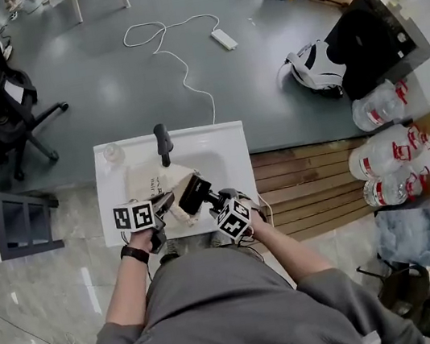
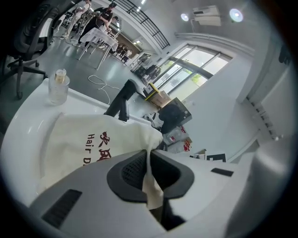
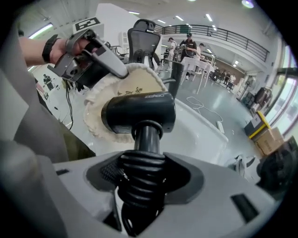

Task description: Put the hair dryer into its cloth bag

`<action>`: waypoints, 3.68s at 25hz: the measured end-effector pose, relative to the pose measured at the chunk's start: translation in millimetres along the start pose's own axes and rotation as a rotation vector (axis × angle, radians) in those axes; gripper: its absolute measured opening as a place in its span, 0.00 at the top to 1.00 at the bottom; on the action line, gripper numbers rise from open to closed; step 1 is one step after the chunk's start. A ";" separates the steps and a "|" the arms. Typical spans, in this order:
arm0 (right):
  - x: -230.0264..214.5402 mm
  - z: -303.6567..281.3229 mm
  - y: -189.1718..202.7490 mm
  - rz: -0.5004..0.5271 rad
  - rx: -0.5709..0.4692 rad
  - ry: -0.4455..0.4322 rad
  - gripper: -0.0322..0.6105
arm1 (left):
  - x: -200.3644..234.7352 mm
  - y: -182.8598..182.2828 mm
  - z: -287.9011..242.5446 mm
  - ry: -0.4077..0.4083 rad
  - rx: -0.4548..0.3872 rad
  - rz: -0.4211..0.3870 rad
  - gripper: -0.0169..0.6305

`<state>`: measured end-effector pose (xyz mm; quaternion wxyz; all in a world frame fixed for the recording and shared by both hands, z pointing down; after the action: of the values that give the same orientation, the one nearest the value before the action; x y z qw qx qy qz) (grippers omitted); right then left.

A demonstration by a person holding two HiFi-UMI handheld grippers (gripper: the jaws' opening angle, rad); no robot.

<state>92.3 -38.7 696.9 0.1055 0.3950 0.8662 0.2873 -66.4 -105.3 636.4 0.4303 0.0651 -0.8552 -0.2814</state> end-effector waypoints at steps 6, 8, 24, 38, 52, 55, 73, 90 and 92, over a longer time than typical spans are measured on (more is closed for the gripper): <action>12.2 -5.0 -1.2 0.079 0.062 -0.041 0.57 | -10.6 10.0 -2.1 0.030 0.025 -0.015 0.95; 15.7 -6.2 -3.7 0.102 0.078 -0.054 0.57 | -14.3 13.2 -2.0 0.043 0.032 -0.016 0.95; 39.7 -38.0 -12.6 0.216 0.280 -0.113 0.56 | -45.8 10.5 13.0 0.278 -0.017 0.058 0.95; 40.3 -17.4 -22.0 0.160 0.109 -0.096 0.56 | -61.6 -4.4 26.8 0.453 -0.116 0.143 0.95; 16.4 -2.6 -13.3 0.412 0.261 0.011 0.56 | -66.9 -6.2 20.7 0.467 -0.135 0.159 0.95; 17.4 2.0 -14.8 0.481 0.257 -0.018 0.56 | -67.6 -8.3 20.8 0.477 -0.149 0.170 0.95; 4.6 20.9 -11.2 0.506 0.122 -0.102 0.56 | -91.2 -10.7 15.1 0.590 -0.145 0.176 0.95; -22.4 17.4 -31.6 0.128 -0.083 -0.042 0.58 | -75.0 -19.7 30.2 0.581 -0.196 0.153 0.95; -27.8 18.5 -32.4 0.050 -0.113 -0.033 0.59 | -78.8 -21.3 32.5 0.595 -0.197 0.150 0.95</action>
<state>98.1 -68.7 661.8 0.1349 0.4146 0.8366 0.3317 -45.4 -81.4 554.5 0.6853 0.0393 -0.6629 -0.2988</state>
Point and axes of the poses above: the fingertips, and each gripper's own axes: z backward along the fingers, x to its left, y out of its underside, the point moved 4 cm from there along z, backward along the fingers, and after that the axes turned 9 degrees about -x, right-handed, at the moved point
